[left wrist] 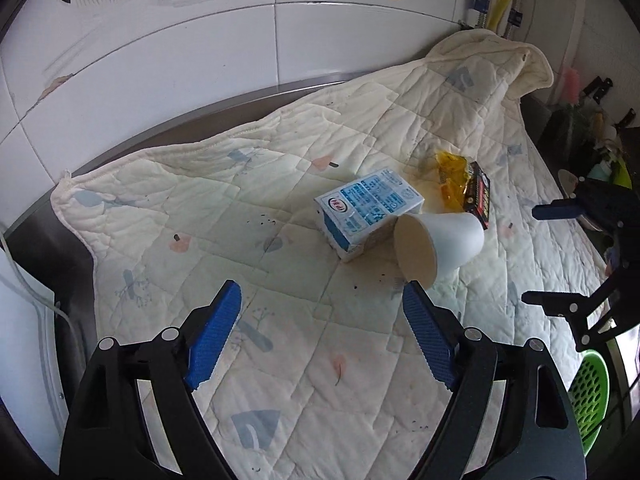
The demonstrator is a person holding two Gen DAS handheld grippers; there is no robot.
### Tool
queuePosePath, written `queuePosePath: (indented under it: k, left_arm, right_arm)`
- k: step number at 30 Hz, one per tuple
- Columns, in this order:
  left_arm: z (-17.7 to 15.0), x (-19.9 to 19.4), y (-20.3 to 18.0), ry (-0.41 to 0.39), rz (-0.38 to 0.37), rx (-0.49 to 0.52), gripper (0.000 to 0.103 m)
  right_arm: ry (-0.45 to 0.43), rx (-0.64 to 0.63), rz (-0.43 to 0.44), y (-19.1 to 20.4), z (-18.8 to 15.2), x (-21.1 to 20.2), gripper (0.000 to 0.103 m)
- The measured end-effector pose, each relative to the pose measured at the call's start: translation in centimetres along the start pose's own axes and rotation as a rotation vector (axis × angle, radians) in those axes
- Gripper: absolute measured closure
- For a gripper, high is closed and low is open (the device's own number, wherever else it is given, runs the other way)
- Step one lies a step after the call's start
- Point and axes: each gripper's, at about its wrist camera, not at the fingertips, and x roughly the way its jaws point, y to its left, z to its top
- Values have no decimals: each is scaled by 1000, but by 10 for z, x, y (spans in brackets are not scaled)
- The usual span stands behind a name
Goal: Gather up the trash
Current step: 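Grasp the white paper cup with the right gripper while the left tool approaches the milk carton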
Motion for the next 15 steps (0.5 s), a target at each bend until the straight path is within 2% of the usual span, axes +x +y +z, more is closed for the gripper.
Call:
queuePosePath:
  k: [9, 15]
  left_arm:
    - [9, 31, 24, 33, -13, -18, 21]
    - [10, 42, 33, 47, -13, -16, 20]
  right_arm:
    - [76, -147, 6, -3, 31, 54, 18]
    - [108, -276, -24, 8, 42, 84, 18]
